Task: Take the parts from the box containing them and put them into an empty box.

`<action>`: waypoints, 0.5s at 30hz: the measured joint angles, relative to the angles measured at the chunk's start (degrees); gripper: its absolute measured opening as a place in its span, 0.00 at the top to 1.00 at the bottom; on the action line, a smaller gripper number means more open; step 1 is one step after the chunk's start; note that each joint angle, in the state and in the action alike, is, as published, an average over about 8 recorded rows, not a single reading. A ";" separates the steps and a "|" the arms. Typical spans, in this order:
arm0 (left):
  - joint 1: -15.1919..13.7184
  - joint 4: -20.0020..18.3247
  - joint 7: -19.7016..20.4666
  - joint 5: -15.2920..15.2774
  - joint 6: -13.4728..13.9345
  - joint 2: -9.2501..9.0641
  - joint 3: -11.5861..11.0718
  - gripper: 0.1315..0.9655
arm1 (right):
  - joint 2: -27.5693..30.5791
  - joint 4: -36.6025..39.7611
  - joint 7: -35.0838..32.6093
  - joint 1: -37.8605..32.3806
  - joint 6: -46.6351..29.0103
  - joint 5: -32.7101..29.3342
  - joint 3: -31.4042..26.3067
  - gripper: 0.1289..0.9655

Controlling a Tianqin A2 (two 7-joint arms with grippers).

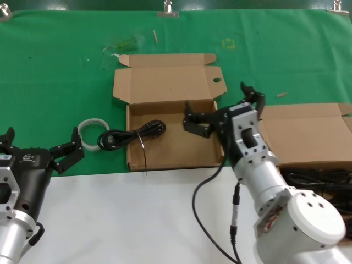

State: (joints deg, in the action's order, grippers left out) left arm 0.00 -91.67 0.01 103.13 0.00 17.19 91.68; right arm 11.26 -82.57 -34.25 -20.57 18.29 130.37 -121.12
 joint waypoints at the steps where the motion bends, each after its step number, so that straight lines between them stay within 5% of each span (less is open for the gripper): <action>1: 0.00 0.00 0.00 0.00 0.00 0.00 0.00 0.00 | 0.00 -0.25 0.93 0.56 -0.49 -0.73 0.80 0.00; 15: 0.00 0.00 -0.03 0.00 0.00 0.00 0.00 0.00 | 0.00 -3.67 13.77 8.29 -7.35 -10.95 11.87 0.00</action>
State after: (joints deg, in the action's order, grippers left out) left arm 0.00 -91.67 -0.02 103.13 0.00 17.19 91.67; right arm 11.26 -86.24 -20.48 -12.28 10.93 119.42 -109.24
